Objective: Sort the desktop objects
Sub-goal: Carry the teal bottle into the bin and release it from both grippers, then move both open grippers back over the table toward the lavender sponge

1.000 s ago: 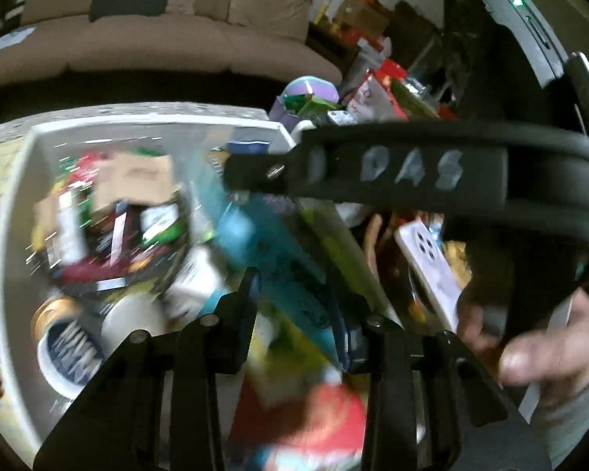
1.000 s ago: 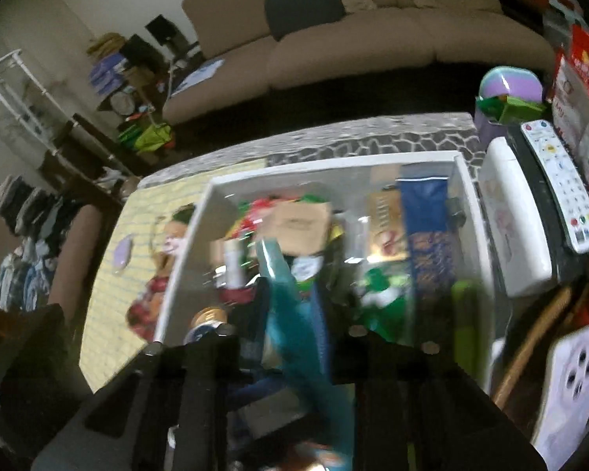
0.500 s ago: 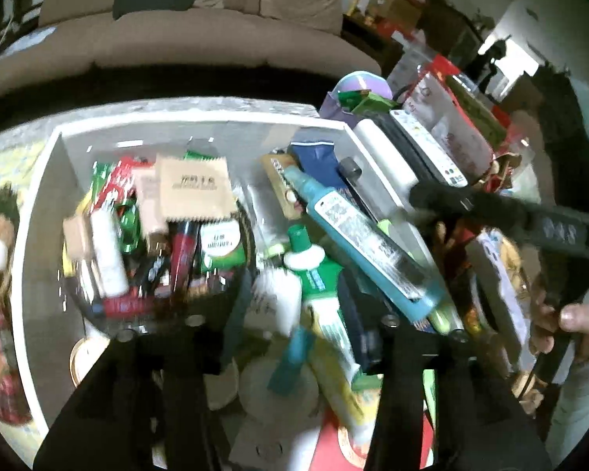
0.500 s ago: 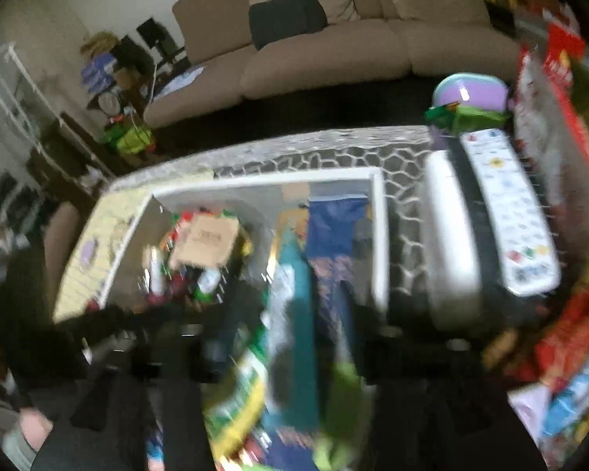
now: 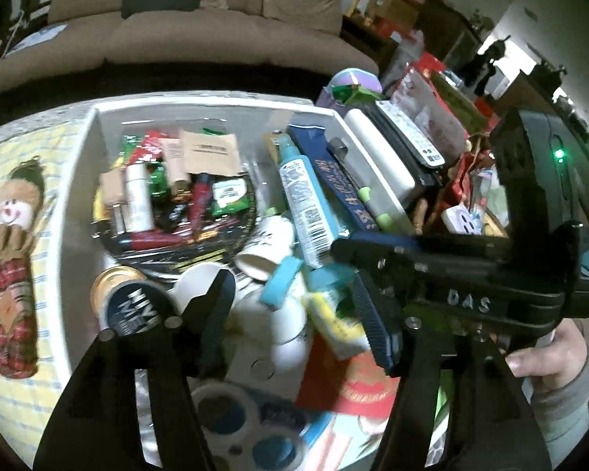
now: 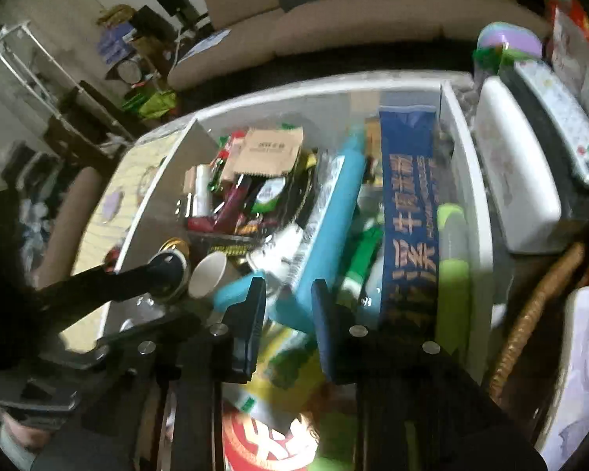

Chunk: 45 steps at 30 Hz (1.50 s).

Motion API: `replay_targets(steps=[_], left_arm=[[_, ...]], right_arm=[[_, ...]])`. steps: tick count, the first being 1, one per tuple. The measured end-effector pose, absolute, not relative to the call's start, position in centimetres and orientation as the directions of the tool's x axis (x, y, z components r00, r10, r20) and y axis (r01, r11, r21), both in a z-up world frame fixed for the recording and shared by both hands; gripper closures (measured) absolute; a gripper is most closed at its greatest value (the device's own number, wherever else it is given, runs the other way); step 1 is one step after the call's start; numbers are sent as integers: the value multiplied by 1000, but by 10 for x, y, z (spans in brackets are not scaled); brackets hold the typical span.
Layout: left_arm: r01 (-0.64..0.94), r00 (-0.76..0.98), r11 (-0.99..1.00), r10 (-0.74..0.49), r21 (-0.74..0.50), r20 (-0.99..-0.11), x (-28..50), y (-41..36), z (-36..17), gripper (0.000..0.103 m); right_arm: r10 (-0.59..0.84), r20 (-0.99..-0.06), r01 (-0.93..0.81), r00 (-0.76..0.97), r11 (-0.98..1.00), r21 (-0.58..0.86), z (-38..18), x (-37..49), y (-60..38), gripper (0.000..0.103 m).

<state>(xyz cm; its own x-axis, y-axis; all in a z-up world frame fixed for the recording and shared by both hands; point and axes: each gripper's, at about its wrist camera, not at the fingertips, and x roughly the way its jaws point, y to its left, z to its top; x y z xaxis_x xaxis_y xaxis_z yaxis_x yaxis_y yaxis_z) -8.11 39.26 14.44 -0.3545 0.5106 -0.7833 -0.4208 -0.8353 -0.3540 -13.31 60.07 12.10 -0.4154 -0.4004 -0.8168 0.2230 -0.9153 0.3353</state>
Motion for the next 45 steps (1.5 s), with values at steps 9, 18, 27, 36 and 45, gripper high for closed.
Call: replay_targets(steps=[9,18,27,36,45], left_arm=[[-416,-351,-838,507,-354,-787,-74,375,147,40],[-429,-336,-827,521,-365,-785,-70,371,144,35],[-408,-326,-825,532,-391,-782,-69,360,135,34],[-420,-376,-841,504,-342,-778,-51,332,151,12],[-289,-515,-920,382,-264,-767,-30,214,161,0]], right_arm=[[-372,-819,56,-437,-920,388,112,-149,629,70],[-362,-840,75,-403,-928,364,98,-154,606,65],[-58,-862,218,-504,-974,-61,135,-150,561,94],[-152,-867,176,-475,-982,76,146,-136,575,88],[-350,-760,280,-548,-933,228,201,-96,509,41]])
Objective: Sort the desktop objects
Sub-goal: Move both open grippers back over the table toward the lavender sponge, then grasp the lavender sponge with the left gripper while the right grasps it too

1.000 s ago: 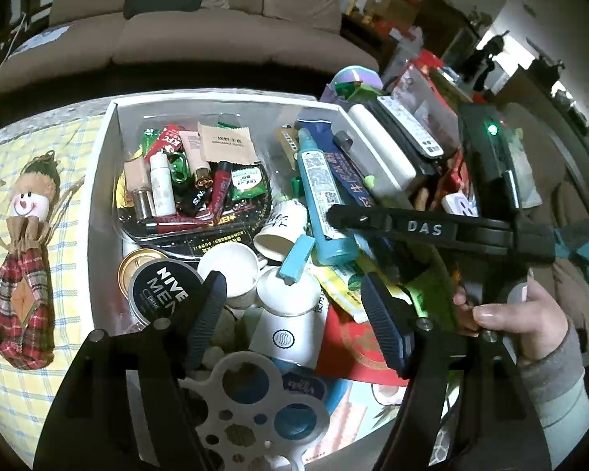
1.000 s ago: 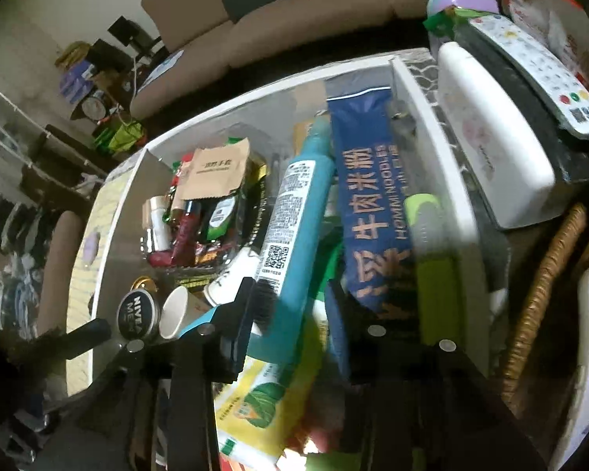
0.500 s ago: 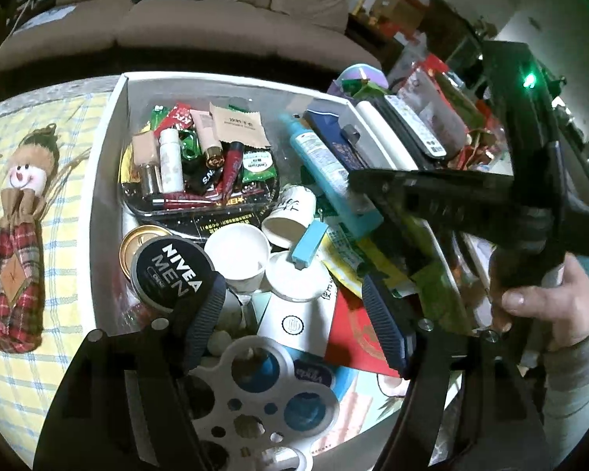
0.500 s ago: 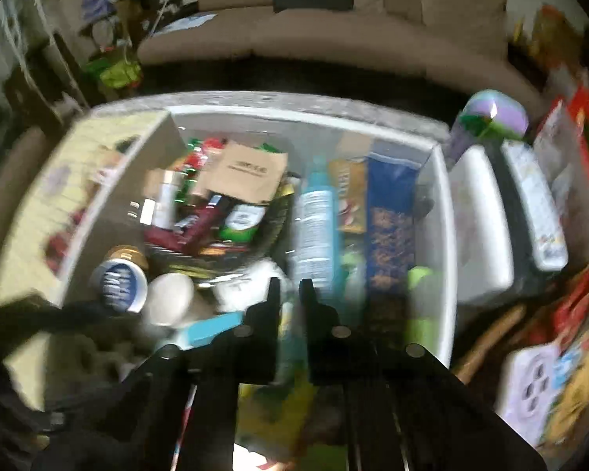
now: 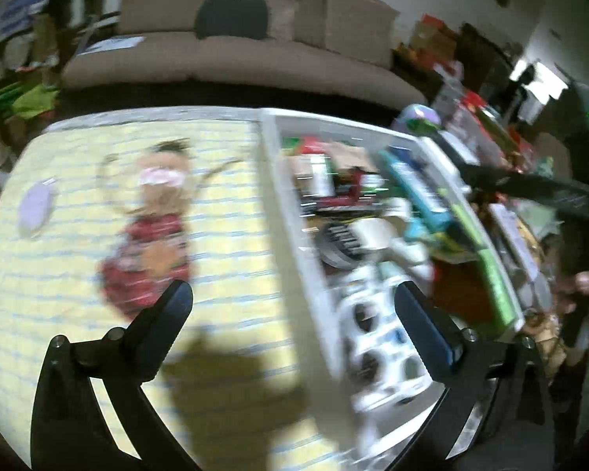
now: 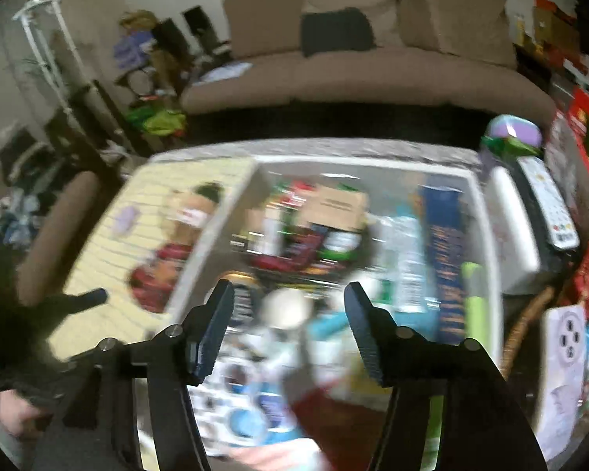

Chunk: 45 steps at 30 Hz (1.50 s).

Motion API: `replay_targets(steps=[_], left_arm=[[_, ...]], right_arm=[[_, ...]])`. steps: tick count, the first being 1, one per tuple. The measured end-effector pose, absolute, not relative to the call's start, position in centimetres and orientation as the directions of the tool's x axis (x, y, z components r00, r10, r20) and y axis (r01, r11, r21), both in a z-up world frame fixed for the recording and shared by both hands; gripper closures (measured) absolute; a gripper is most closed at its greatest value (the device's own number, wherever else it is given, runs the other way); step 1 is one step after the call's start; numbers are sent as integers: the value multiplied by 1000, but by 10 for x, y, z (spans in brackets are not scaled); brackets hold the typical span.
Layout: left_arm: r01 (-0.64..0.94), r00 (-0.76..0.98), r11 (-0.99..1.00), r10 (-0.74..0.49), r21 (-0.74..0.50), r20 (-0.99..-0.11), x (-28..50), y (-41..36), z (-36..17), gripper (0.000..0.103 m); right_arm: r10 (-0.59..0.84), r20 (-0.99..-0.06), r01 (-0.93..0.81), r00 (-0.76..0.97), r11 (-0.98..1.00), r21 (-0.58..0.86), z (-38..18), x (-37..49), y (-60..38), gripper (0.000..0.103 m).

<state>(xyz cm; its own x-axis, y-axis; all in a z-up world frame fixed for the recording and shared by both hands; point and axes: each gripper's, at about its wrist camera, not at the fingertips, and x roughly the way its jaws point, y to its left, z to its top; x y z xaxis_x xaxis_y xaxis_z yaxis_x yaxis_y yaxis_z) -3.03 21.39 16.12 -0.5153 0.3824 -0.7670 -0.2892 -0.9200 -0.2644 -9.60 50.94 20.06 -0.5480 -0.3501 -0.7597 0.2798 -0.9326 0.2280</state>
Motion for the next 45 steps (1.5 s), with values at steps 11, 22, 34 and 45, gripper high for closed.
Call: replay_targets(steps=[11,22,34,45], left_arm=[[-60,-602,-982,180,-180,-778,-45,30,143,0],[62,-607,-976,128,-207,-784,-138,-85,85,0],[-1,-585,-959,230,-283,-778,-192,-101,27,1],[-90,-572,-947,303,-308,-762,-194,-79,28,51]], right_arm=[[-487,-740,425,-464,-855,296,199,-105,354,35],[-564,-737,418,-372,-811,410,125,-179,205,34],[-617,-729,348,-295,-780,520,26,-300,97,35],[-651,-725,404,-225,-739,539,7,-285,78,84]])
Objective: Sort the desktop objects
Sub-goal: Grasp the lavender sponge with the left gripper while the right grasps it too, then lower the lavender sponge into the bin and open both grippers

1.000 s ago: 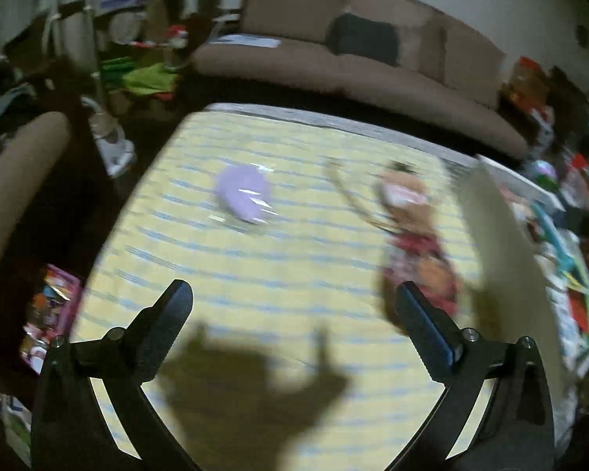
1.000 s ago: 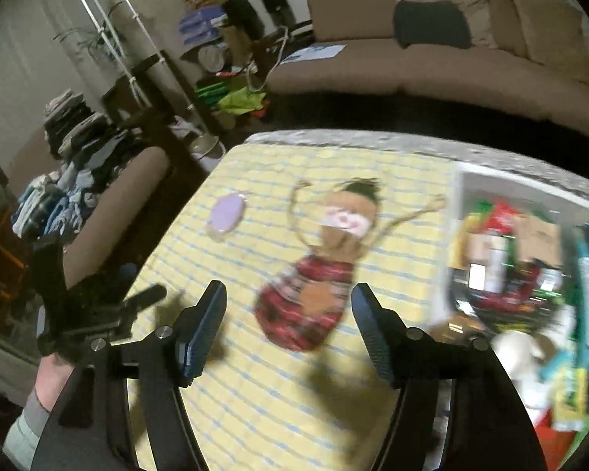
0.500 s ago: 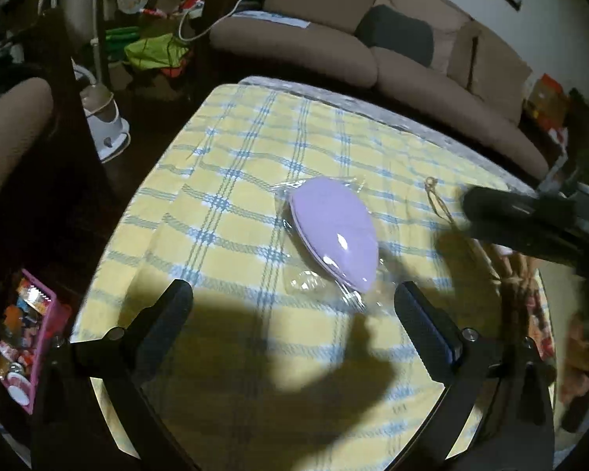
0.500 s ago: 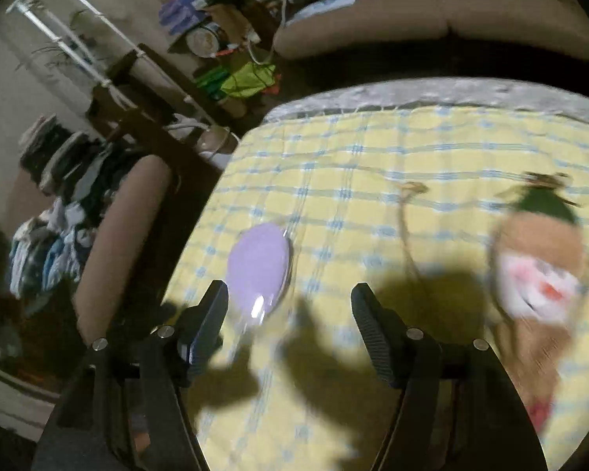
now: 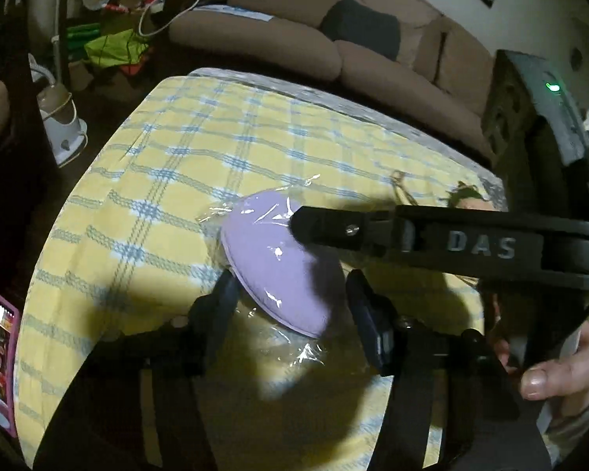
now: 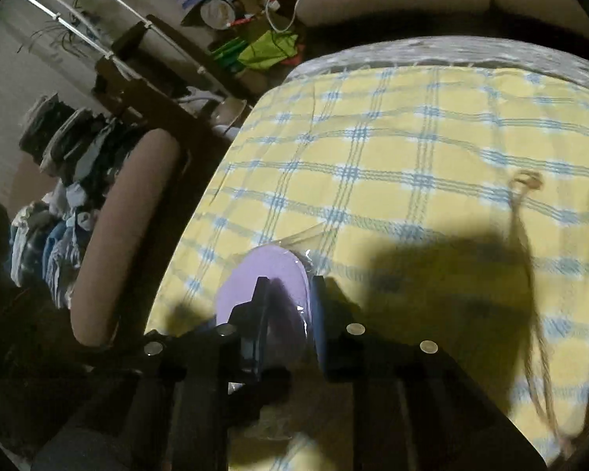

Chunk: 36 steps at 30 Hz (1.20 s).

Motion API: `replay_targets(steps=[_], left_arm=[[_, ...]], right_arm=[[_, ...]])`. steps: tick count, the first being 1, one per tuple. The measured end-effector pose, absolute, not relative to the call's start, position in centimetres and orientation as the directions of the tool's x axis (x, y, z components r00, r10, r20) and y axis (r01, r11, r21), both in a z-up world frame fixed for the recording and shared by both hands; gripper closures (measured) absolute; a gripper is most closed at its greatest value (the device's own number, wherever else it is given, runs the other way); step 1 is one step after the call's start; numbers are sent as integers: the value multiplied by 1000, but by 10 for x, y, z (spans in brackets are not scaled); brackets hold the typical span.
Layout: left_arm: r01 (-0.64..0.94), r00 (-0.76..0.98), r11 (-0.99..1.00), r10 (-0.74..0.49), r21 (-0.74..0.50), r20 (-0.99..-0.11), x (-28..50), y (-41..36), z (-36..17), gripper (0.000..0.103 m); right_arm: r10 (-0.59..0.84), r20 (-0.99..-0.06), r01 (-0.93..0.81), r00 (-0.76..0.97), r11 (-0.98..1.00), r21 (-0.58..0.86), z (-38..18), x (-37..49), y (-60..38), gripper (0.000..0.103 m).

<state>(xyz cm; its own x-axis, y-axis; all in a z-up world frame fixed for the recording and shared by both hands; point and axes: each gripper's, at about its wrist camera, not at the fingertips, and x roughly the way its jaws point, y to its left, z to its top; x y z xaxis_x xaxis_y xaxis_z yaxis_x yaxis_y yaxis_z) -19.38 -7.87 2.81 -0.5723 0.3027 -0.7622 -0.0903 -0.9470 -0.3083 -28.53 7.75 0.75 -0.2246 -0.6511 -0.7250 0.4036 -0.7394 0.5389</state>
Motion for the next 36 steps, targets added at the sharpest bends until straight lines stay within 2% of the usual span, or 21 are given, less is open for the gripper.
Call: replay_targets(steps=[3,9,14,18,23,27,36], left_arm=[[-120,-571,-943,322,-311,-755,-178,-70,42,51],[-217,-598,-920,389,-325,-701,-129,-26,109,51],[-342,-573,-878,478,-336,-666,-92,52,164,51],[-447,-511,-823,556,-350,-656,-72,135,191,51],[-547,-392,-743,635,-386,-665,-47,250,192,51],[-593,-306,-703,647,-392,-699,-22,327,175,51],[-616,-241,-714,574,-333,-783,18,401,131,51]], right_arm=[[-666,-709,405,-232,-728,553,26,-270,91,85],[-710,-648,429,-277,-695,578,92,-221,141,86],[-704,-618,438,-350,-706,556,156,-174,224,86],[-669,-633,377,-390,-743,553,180,-143,308,85],[-597,-663,259,-452,-799,543,183,-103,426,85],[-545,-693,172,-473,-828,533,171,-68,499,85],[-505,-719,98,-478,-844,527,129,-16,576,85]])
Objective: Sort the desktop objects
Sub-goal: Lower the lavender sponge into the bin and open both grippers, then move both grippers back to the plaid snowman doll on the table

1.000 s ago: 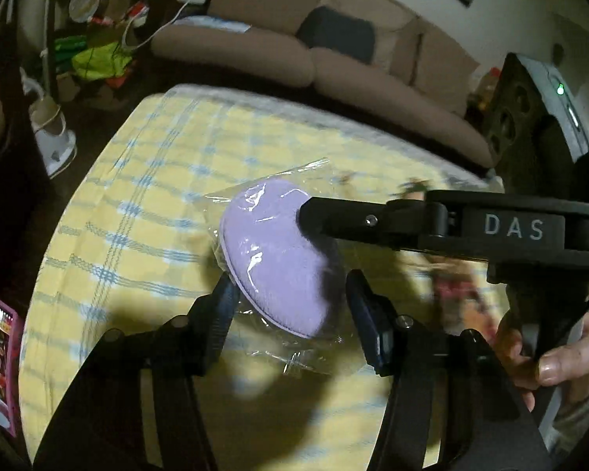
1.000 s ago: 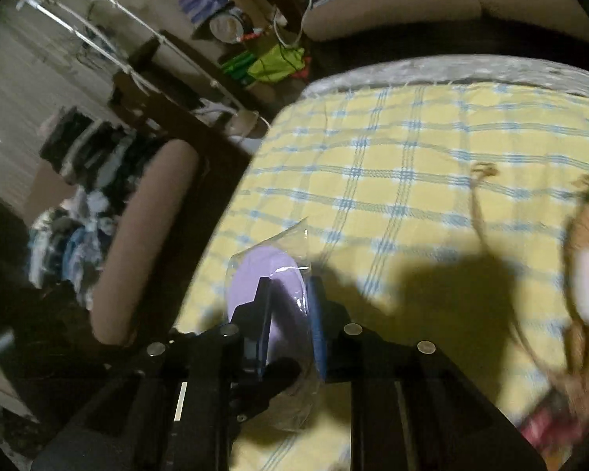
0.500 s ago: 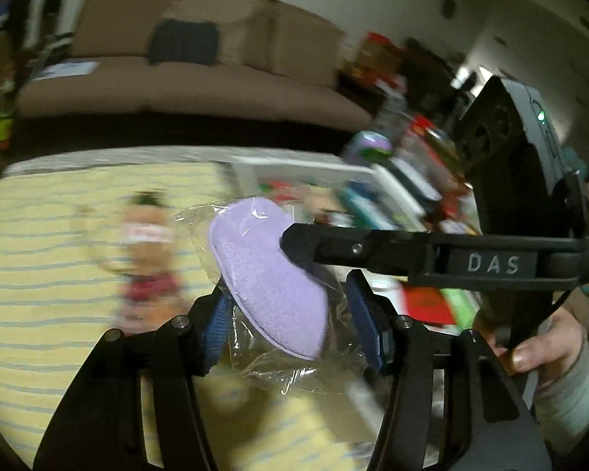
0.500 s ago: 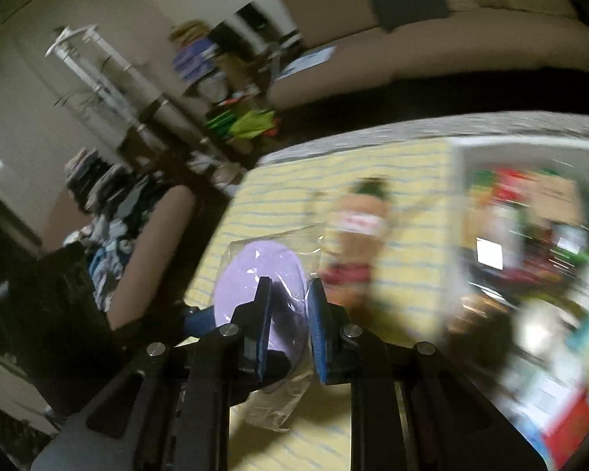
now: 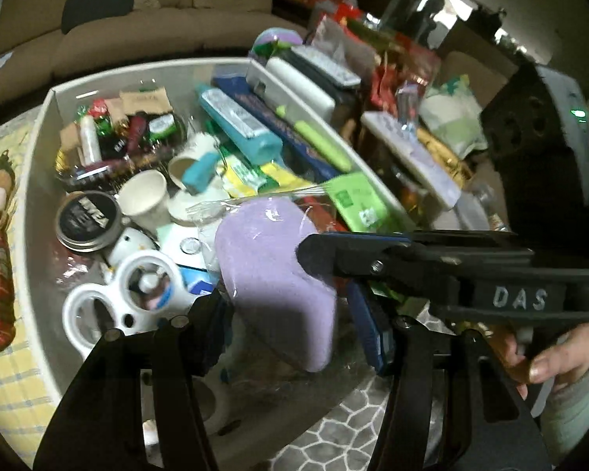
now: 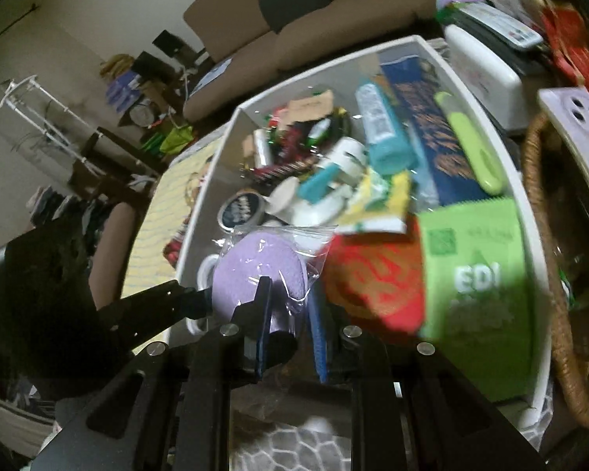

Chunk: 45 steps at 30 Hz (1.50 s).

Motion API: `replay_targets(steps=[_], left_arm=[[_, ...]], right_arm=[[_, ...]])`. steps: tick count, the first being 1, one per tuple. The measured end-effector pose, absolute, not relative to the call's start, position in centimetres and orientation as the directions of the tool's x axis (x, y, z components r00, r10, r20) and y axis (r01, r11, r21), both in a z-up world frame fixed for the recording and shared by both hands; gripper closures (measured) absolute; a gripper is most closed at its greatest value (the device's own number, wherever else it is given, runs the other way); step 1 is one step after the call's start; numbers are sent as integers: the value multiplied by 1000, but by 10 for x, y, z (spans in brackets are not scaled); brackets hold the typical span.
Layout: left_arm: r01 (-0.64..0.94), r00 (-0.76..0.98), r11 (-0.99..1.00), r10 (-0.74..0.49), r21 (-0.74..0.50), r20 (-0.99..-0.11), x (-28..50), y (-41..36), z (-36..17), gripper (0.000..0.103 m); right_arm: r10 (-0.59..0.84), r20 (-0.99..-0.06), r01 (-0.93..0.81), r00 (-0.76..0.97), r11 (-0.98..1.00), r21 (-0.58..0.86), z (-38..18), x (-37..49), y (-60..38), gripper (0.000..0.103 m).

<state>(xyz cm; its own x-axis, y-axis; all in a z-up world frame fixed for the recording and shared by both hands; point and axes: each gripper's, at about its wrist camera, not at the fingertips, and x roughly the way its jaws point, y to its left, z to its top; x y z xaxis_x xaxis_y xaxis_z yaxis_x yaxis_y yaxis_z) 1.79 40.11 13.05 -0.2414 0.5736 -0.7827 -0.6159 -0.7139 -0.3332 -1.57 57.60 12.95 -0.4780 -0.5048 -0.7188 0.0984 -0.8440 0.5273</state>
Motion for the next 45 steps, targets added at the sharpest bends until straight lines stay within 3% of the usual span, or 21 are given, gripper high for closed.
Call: replay_targets(steps=[6,9,13,19,24,31,39,42,45], left_arm=[[-619,-248,-741,499,-261,-830,23,415,115,48],[-621,-265,-741,505,-255,-822,29,411,121,38],[-608,-282,-742,533,-281,-798,32,399,131,30],[-600,-281,-741,550,-303,-787,35,385,134,31],[-630,-327,-750,491,-201,-807,43,388,132,36],[-627,-350,-772,397,-103,-848,27,401,113,34],[-604,-363,-779,455,-167,-813,20,381,130,34],[-588,-386,-779,506,-217,-771,24,362,147,20],[-549,-431,-797,527,-250,-732,24,329,164,5]], right_arm=[[-415,-758,94,-503,-898,429,105,-6,584,83],[-327,-788,109,-522,-941,319,105,-7,586,79],[-325,-779,95,-536,-940,327,103,-5,596,78],[-332,-756,80,-563,-933,351,117,5,607,77],[-358,-743,105,-566,-925,366,131,21,610,77],[-346,-795,134,-499,-937,323,101,8,587,78],[-374,-764,136,-526,-923,359,109,1,586,77],[-397,-730,147,-557,-912,384,125,7,586,77],[-422,-686,166,-593,-897,409,143,15,581,53]])
